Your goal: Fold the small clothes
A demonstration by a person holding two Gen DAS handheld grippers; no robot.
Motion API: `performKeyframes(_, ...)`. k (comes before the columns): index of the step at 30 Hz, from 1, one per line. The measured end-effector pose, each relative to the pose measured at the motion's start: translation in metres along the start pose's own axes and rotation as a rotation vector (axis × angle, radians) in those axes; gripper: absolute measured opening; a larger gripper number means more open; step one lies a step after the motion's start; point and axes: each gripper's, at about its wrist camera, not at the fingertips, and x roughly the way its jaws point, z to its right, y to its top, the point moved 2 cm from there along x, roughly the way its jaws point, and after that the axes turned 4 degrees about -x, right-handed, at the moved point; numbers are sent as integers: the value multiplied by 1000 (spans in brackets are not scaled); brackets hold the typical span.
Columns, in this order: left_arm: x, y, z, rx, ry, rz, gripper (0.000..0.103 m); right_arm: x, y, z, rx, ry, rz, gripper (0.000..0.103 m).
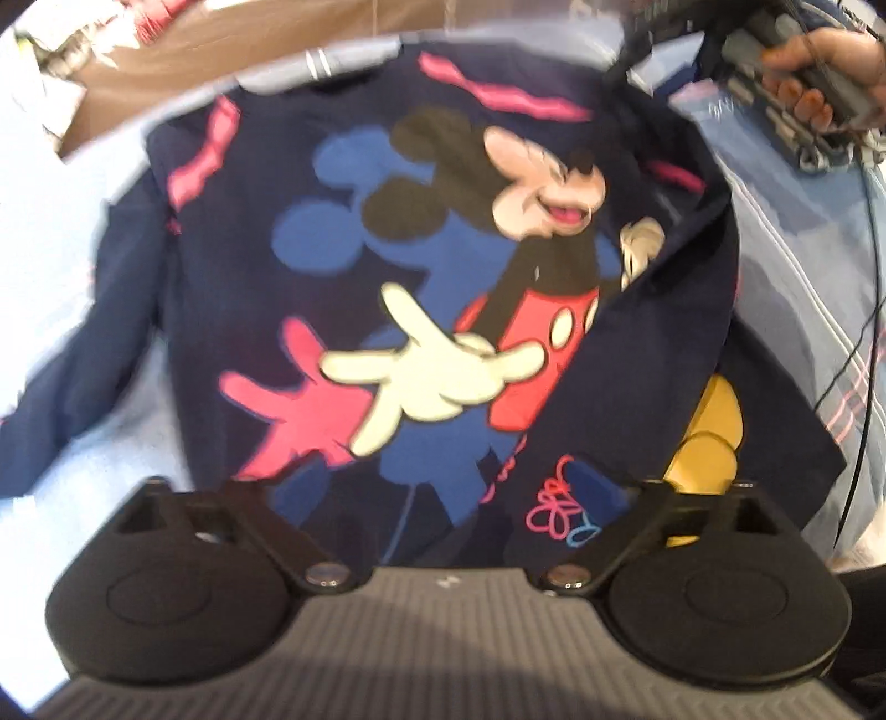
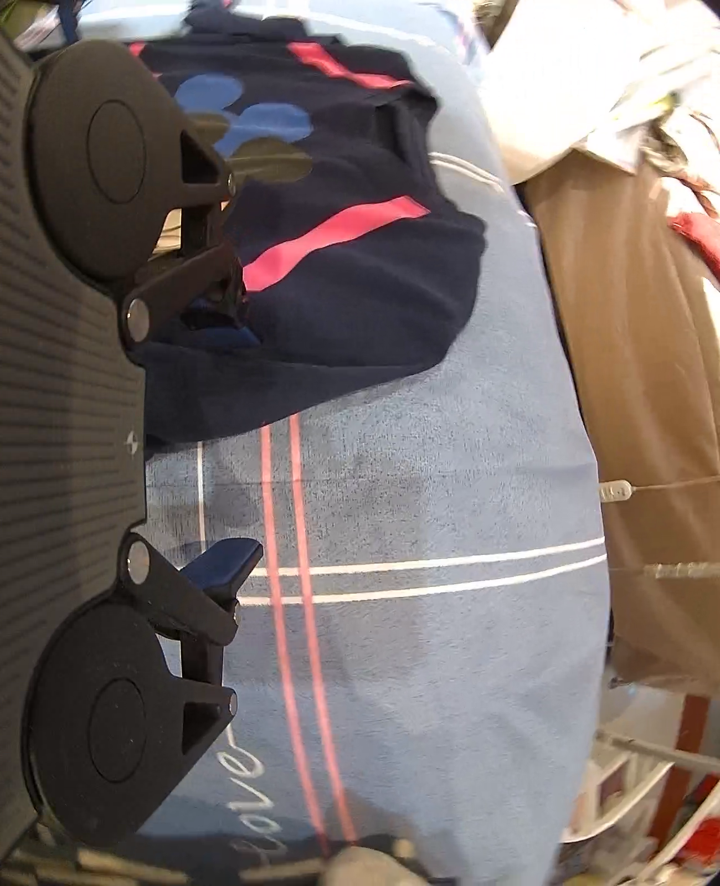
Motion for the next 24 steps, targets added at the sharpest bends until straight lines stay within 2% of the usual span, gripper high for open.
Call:
performKeyframes(2, 6, -1, -5, -11, -59, -31, 60, 7, -2, 4, 56, 64, -29, 103)
performKeyframes(5, 16, -6, 5, 49, -74, -71, 53, 15, 3, 1, 108, 74, -56, 103)
performKeyframes(8, 20, -11, 10, 54, -86, -72, 52, 18, 4, -3, 76, 63, -60, 103)
performKeyframes(9, 22, -11, 10, 47, -84, -75, 44, 20, 4, -3, 66, 53, -69, 92)
performKeyframes(10, 20, -11, 9, 31, -90, -77, 34, 21, 5, -3, 60, 31, -76, 38)
performKeyframes(11, 16, -10, 10, 20, -90, -75, 10, 21, 6, -2, 56, 18, -80, 13)
performKeyframes(12, 13, -10, 10, 14, -93, -72, 0, 19, 8, -1, 62, 39, -75, 6)
performKeyframes(19, -5, -18, 11, -13, -135, -84, 0, -21, 28, -12, 47, 86, -5, 5)
performKeyframes(24, -21, -37, -17, -125, -129, -81, 0, -29, 48, -33, 105, 182, -20, 5)
